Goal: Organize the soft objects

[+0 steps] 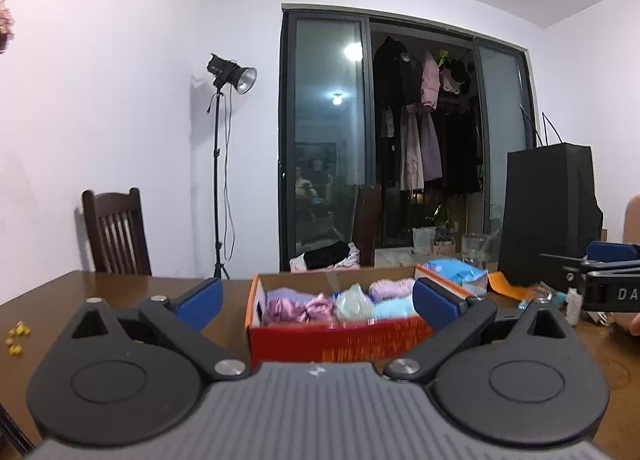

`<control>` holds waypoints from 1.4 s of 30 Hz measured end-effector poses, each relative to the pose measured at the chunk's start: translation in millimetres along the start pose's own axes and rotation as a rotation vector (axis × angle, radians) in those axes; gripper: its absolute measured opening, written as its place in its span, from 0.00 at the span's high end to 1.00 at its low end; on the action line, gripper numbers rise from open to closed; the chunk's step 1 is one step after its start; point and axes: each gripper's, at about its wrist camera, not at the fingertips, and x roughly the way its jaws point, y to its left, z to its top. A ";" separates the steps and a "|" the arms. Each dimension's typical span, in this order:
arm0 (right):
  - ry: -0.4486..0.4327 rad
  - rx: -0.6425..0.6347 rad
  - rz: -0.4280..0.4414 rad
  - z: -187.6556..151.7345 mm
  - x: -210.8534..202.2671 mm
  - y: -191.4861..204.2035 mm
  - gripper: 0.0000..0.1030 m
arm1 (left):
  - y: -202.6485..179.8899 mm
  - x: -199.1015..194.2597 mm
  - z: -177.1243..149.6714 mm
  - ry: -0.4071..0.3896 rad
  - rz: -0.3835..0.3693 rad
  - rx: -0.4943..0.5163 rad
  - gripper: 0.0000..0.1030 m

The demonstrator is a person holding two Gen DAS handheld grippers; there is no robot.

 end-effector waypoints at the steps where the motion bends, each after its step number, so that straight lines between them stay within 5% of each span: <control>1: 0.001 -0.003 -0.002 -2.2 -10.2 1.8 0.02 | 0.3 -8.9 -2.9 0.005 0.006 0.003 0.00; 9: 0.003 -0.045 0.010 -33.7 -102.1 19.2 0.00 | 19.6 -101.0 -46.5 0.016 0.037 -0.039 0.00; 13: 0.091 -0.044 0.018 -56.3 -139.7 33.0 0.00 | 18.0 -143.8 -65.0 0.045 0.095 -0.030 0.00; 18: 0.138 0.004 0.052 -77.0 -194.2 55.8 0.00 | 6.5 -194.3 -83.5 0.103 0.041 -0.010 0.00; 24: 0.140 0.035 0.111 -90.2 -218.9 71.7 0.00 | 1.7 -194.9 -76.1 0.086 0.036 -0.016 0.00; 42: 0.158 0.079 0.073 -84.7 -207.3 67.4 0.00 | 1.6 -194.3 -75.6 0.083 0.033 -0.028 0.00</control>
